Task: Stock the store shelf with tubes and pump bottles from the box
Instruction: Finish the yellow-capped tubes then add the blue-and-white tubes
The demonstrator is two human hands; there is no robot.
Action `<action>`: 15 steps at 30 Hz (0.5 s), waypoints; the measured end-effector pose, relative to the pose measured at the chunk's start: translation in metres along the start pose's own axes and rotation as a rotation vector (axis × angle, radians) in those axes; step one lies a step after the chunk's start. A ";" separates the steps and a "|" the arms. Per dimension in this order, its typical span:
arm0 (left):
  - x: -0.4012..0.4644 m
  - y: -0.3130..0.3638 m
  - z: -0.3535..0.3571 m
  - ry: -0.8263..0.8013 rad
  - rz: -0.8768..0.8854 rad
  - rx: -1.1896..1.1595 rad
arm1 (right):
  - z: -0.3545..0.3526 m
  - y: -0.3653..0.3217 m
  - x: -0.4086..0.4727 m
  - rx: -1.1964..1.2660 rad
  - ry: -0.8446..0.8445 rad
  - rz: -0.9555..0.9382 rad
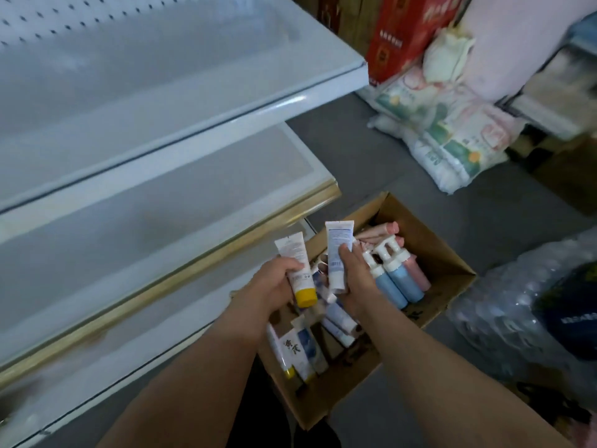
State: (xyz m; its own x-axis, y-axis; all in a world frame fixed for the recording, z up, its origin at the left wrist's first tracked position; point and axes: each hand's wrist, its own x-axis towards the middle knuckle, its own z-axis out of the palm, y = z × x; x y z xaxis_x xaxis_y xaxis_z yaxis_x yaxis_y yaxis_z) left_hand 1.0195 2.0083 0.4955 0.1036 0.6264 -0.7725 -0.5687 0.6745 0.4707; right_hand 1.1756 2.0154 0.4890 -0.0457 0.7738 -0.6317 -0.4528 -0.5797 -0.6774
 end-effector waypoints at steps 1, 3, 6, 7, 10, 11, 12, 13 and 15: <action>-0.007 0.009 0.006 0.000 0.043 0.014 | 0.005 -0.010 -0.005 0.002 -0.039 0.004; -0.026 0.027 0.016 -0.026 0.104 0.010 | 0.017 -0.028 -0.016 0.018 -0.117 0.026; -0.053 0.061 0.027 -0.040 0.251 0.007 | 0.043 -0.058 -0.031 -0.005 -0.206 -0.071; -0.060 0.072 0.030 -0.053 0.302 0.014 | 0.052 -0.068 -0.035 -0.008 -0.242 -0.110; -0.090 0.102 0.041 -0.116 0.398 -0.001 | 0.081 -0.095 -0.053 0.022 -0.405 -0.201; -0.099 0.111 0.045 -0.132 0.431 -0.005 | 0.091 -0.104 -0.059 0.025 -0.461 -0.232; -0.107 0.119 0.046 -0.135 0.469 0.005 | 0.101 -0.112 -0.065 0.015 -0.512 -0.266; -0.116 0.128 0.048 -0.139 0.517 0.016 | 0.111 -0.119 -0.070 -0.005 -0.555 -0.304; -0.136 0.143 0.048 -0.146 0.607 0.016 | 0.130 -0.131 -0.079 -0.060 -0.599 -0.366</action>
State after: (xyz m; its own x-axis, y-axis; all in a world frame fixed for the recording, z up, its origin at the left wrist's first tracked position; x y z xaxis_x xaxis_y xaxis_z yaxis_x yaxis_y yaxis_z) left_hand 0.9636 2.0387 0.6884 -0.1232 0.9462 -0.2992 -0.5488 0.1862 0.8149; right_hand 1.1224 2.0638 0.6767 -0.3899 0.9192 -0.0549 -0.4839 -0.2552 -0.8371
